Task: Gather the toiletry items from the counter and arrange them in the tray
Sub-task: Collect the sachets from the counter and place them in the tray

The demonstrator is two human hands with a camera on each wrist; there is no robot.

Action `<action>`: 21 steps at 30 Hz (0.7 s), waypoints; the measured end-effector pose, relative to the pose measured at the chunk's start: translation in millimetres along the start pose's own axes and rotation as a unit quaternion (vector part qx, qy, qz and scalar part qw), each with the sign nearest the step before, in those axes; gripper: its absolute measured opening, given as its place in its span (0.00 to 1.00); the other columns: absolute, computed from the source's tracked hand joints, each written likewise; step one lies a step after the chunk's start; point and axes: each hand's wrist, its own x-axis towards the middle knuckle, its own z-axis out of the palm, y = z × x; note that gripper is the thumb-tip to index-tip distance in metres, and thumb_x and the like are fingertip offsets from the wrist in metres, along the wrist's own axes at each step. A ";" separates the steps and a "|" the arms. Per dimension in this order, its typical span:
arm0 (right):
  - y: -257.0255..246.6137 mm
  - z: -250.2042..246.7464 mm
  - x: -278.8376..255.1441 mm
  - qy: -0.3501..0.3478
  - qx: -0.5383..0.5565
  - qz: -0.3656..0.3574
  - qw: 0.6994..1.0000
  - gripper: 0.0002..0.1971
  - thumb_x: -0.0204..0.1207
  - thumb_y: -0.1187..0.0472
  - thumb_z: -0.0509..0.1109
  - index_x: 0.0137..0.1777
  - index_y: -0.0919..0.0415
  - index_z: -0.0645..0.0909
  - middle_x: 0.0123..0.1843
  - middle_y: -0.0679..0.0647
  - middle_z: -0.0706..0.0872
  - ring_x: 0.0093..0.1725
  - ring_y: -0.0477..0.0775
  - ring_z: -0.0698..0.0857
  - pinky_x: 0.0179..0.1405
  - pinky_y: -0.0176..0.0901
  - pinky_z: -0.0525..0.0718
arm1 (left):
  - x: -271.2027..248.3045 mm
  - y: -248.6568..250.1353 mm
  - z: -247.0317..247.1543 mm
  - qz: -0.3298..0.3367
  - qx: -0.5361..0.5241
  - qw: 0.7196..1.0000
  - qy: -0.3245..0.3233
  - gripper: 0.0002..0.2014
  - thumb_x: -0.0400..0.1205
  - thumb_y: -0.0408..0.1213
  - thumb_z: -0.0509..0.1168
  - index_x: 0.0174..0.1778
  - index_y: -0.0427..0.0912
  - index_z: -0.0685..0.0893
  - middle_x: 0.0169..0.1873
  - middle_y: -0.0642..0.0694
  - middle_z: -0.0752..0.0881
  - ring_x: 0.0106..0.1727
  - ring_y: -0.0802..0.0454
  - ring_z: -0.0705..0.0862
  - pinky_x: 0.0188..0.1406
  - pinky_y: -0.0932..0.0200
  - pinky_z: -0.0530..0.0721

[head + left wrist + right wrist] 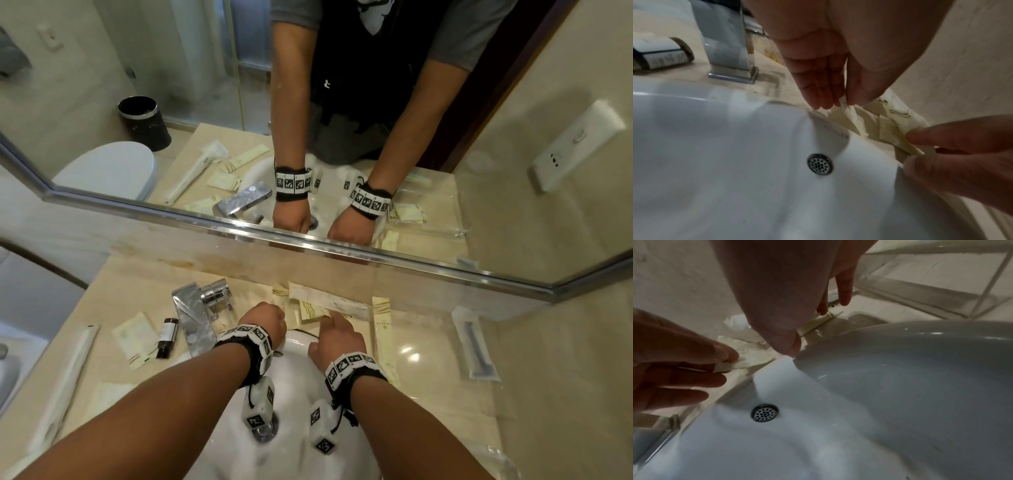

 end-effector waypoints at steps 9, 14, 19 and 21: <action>2.6 -14.5 -3.0 0.147 0.146 -0.013 0.978 0.09 0.80 0.55 0.62 0.46 0.50 0.84 0.47 0.46 0.84 0.43 0.51 0.81 0.41 0.43 0.79 | -9.5 -12.8 -10.4 -0.020 -0.107 0.992 0.061 0.08 0.81 0.38 0.60 0.47 0.50 0.85 0.45 0.47 0.89 0.45 0.47 0.85 0.44 0.60 0.81; -11.4 -13.5 -9.7 0.093 0.471 0.047 0.876 0.15 0.78 0.60 0.72 0.62 0.46 0.79 0.52 0.49 0.88 0.48 0.51 0.86 0.42 0.40 0.80 | -15.4 -13.5 -6.7 -0.064 -0.223 0.970 0.070 0.23 0.79 0.33 0.60 0.71 0.53 0.72 0.39 0.46 0.85 0.38 0.50 0.83 0.37 0.59 0.78; -27.7 -0.1 -12.0 -0.020 0.580 0.071 0.811 0.21 0.77 0.67 0.71 0.71 0.61 0.83 0.49 0.56 0.91 0.35 0.50 0.87 0.35 0.41 0.85 | -19.5 -18.7 1.5 -0.080 -0.307 0.948 0.034 0.27 0.70 0.33 0.64 0.69 0.42 0.80 0.45 0.42 0.90 0.46 0.43 0.89 0.49 0.52 0.88; -30.1 0.6 -17.9 -0.043 0.565 0.083 0.820 0.16 0.80 0.65 0.70 0.67 0.58 0.83 0.45 0.49 0.90 0.35 0.47 0.88 0.35 0.39 0.85 | -22.4 -22.6 4.8 -0.074 -0.372 0.925 0.020 0.14 0.66 0.30 0.63 0.46 0.37 0.87 0.40 0.36 0.90 0.42 0.37 0.90 0.46 0.40 0.91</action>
